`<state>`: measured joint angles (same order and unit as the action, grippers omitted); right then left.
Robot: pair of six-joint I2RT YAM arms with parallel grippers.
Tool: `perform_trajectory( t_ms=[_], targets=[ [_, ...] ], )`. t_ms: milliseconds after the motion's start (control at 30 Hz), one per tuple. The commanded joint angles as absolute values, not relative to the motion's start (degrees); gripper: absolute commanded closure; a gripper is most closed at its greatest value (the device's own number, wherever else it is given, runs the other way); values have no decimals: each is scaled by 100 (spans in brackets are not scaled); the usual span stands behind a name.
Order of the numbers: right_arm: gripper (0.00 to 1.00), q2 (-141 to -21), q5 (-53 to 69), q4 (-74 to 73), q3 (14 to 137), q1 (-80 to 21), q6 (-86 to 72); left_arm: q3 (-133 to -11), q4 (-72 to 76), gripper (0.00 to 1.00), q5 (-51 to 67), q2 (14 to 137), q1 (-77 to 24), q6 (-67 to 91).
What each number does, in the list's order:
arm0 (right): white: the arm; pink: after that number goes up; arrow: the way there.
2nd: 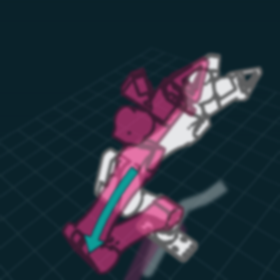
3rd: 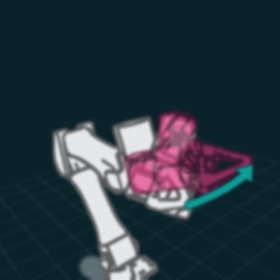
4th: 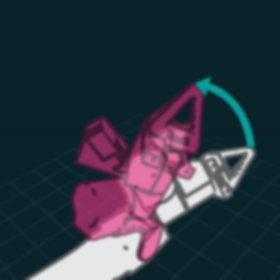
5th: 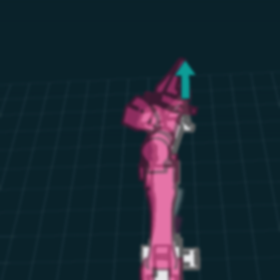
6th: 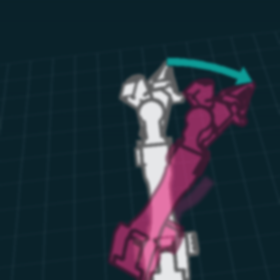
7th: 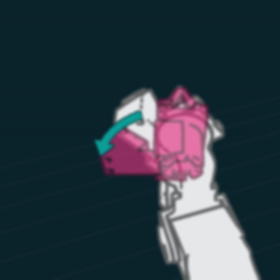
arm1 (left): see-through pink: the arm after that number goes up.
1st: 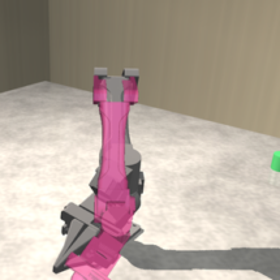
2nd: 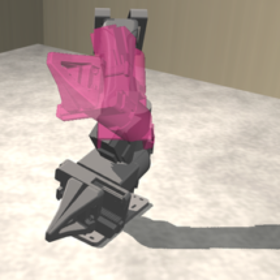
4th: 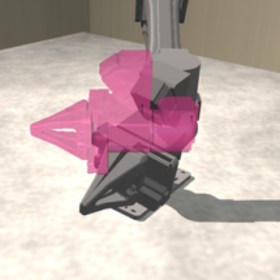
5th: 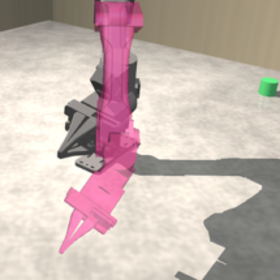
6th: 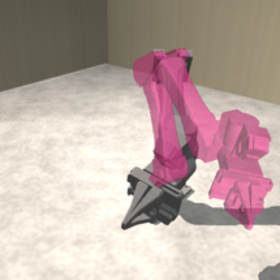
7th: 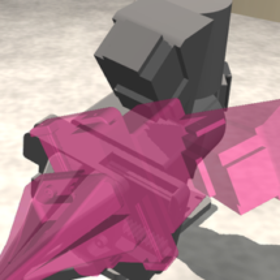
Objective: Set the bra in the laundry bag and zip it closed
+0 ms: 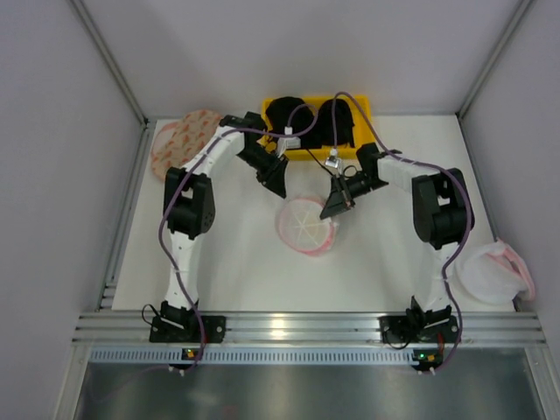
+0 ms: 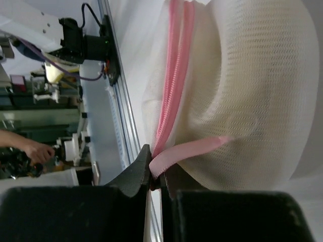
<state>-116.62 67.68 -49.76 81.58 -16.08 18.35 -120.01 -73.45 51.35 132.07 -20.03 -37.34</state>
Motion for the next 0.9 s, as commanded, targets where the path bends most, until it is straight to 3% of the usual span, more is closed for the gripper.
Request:
perform_trajectory(
  t_ms=[0, 33, 67, 200, 333, 500, 633, 867],
  targets=[
    [100, -11093, 7084, -3250, 7518, -1661, 267, -11349, -5939, 69, 4756, 11598, -1863, -3209],
    [100, -11022, 7101, -2947, 7375, -1652, 37, -10964, -5680, 65, 4668, 11332, -1863, -3208],
    [100, -10908, 7119, -2605, 7235, -1661, -609, -10734, -5399, 55, 4510, 11059, -1898, -3208],
    [100, -10793, 7110, -1399, 6663, -1652, -1642, -9644, -4502, 54, 3694, 9576, -2345, -3742],
    [100, -10811, 6979, -336, 6364, -1661, -2608, -8002, -3351, 52, 2281, 8361, -3495, -4578],
    [100, -10775, 6882, 1922, 5723, -1679, -4647, -5815, -1233, 47, 1434, 7297, -5219, -5420],
    [100, -10784, 6812, 2785, 5467, -1731, -5509, -4890, -151, 46, 1248, 7172, -5983, -6054],
    [100, -10705, 6811, 3498, 5186, -1863, -6231, -4264, 896, 46, 1055, 7646, -6337, -6820]
  ],
)
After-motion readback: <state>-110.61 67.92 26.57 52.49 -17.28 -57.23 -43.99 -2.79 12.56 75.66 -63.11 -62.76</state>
